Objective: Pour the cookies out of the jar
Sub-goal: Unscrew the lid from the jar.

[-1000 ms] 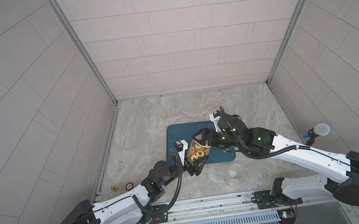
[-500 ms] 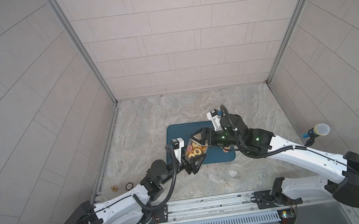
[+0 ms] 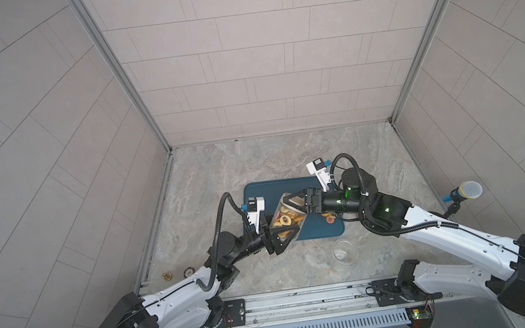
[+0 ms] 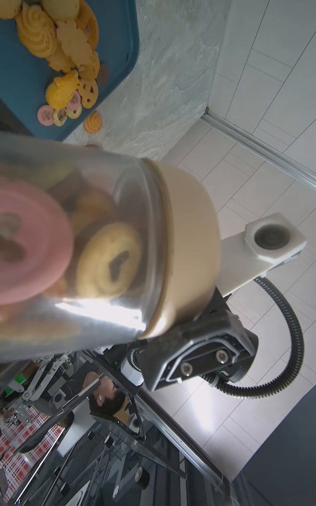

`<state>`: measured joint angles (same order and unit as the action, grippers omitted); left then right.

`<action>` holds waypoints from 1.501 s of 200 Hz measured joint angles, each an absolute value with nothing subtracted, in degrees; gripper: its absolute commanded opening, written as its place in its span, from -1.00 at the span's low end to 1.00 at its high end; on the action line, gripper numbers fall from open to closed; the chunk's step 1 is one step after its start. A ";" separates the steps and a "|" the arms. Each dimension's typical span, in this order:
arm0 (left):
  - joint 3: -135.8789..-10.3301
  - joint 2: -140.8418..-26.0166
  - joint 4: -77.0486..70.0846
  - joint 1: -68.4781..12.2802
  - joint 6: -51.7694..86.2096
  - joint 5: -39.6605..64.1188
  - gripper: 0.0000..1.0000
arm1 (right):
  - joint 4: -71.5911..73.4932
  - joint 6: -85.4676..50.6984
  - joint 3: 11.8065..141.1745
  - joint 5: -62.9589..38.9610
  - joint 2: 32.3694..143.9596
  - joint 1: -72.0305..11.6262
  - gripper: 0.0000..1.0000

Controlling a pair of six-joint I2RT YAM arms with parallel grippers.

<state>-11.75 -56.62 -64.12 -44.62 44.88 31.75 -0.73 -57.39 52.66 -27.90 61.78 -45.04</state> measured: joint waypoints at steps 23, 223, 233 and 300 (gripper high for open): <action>-11.79 -53.25 -58.35 -44.25 39.92 26.61 -1.00 | -14.72 -54.92 61.17 -21.52 61.17 -45.34 1.00; -20.10 -39.46 -21.63 -66.92 -9.10 -23.24 -1.00 | -30.98 -69.54 74.17 -3.07 72.25 -56.36 1.00; -20.05 -39.44 -21.91 -66.92 -9.13 -23.51 -1.00 | -30.41 -70.02 74.17 -3.07 72.44 -56.36 1.00; -20.01 -39.44 -23.73 -66.92 -9.06 -23.75 -1.00 | -26.57 -72.29 74.17 -3.42 73.06 -56.36 0.94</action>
